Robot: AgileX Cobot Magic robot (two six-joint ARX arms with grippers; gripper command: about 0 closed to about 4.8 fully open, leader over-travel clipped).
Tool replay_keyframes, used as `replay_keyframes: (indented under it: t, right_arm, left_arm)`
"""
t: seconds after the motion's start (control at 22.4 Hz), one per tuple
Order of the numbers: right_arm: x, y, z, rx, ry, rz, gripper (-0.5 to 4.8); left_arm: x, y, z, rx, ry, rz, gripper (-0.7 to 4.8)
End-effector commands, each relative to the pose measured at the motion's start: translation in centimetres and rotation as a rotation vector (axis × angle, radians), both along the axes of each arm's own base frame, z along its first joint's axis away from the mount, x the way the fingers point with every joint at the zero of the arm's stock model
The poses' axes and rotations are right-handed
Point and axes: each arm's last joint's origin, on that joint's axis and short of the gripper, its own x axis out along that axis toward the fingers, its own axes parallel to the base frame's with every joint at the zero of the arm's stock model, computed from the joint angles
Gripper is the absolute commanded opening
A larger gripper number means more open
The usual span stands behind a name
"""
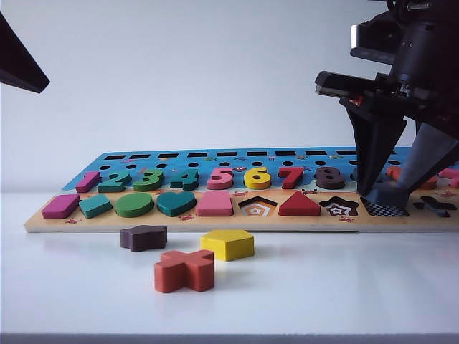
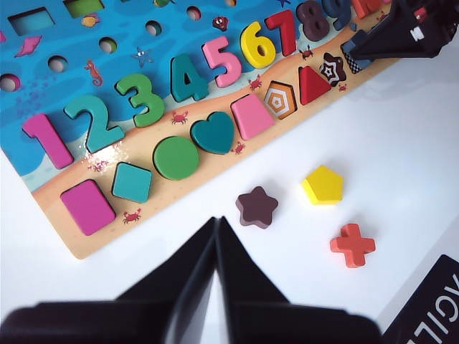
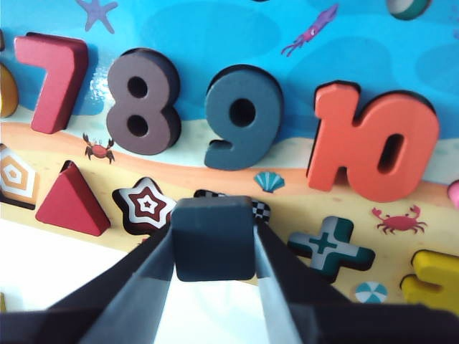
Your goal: Insert the cube into the slot.
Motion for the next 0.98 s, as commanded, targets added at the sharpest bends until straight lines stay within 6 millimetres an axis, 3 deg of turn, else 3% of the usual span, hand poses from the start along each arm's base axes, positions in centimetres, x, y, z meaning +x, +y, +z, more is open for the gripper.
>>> replay_keyframes:
  t: [0.04,0.27,0.98]
  right_arm:
    - [0.03,-0.05,0.04,-0.011,-0.006,-0.003,2.13]
    - [0.01,-0.06,0.03,-0.012,-0.004,-0.002,2.58]
    - [-0.16,-0.32,0.63,-0.040,-0.050,-0.006,2.59]
  left_arm:
    - [0.03,-0.04,0.18,-0.007,-0.007,-0.001,0.09]
    - [0.02,-0.04,0.18,-0.007,-0.007,-0.001,0.09]
    - [0.03,-0.04,0.18,-0.007,-0.007,-0.001,0.09]
